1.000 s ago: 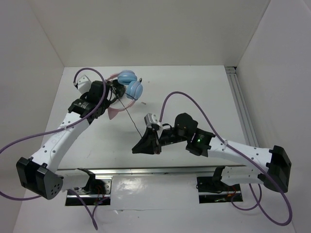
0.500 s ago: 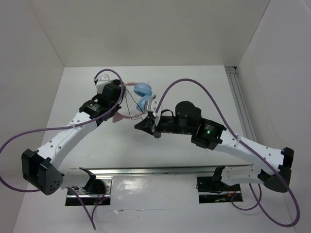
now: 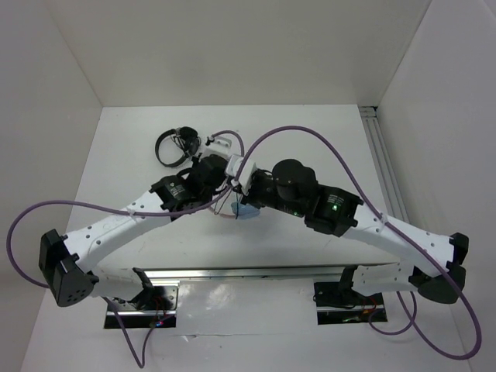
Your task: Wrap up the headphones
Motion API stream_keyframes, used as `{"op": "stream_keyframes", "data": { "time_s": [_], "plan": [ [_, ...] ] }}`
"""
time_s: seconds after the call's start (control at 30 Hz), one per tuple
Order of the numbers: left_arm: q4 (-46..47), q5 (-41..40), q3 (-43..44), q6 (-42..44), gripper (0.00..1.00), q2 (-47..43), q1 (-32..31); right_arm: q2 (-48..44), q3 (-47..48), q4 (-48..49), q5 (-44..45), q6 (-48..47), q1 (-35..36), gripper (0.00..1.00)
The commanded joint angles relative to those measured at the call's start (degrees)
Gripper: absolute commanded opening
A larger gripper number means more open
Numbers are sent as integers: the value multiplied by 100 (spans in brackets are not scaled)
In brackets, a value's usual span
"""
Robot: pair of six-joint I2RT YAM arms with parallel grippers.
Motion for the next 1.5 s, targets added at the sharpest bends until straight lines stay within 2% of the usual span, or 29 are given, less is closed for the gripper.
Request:
{"op": "stream_keyframes", "data": {
  "time_s": [0.0, 0.13, 0.33, 0.47, 0.67, 0.87, 1.07, 1.17, 1.3, 1.33, 1.47],
  "plan": [
    [-84, -646, 235, 585, 0, -176, -283, -26, 312, -235, 745, -295, 147, 0],
    [-524, -585, 156, 770, 0, -745, -669, -369, 145, 1, 1078, -408, 147, 0],
    [-710, 286, 104, 1289, 0, -1713, -890, -669, 40, 186, 1229, -462, 147, 0],
    [-1000, 407, 384, 1350, 0, -1829, -942, -835, -75, 318, 1282, -514, 147, 0],
    [-1281, 1014, 508, 1473, 0, -2188, -1065, -958, -461, 958, 1965, -804, 147, 0],
    [-1282, 2069, 762, 1579, 0, -2672, -1065, -1073, -1085, 1961, 2784, -1129, 147, 0],
    [-1282, 2123, 1307, 1579, 0, -2910, -1065, -959, -1191, 2217, 3127, -1182, 147, 0],
    [-1177, 2342, 1413, 1517, 0, -3015, -1065, -959, -1339, 2462, 2900, -990, -28, 0],
    [-948, 2561, 1413, 1385, 0, -3077, -1065, -959, -1472, 2673, 2048, -568, -617, 0],
    [-948, 2701, 1483, 1272, 0, -3077, -1065, -959, -1559, 2787, 1637, -384, -870, 3],
    [-684, 3115, 1483, 1218, 0, -2955, -1065, -1011, -1692, 3042, 546, 169, -1599, 3]
  ]
}}
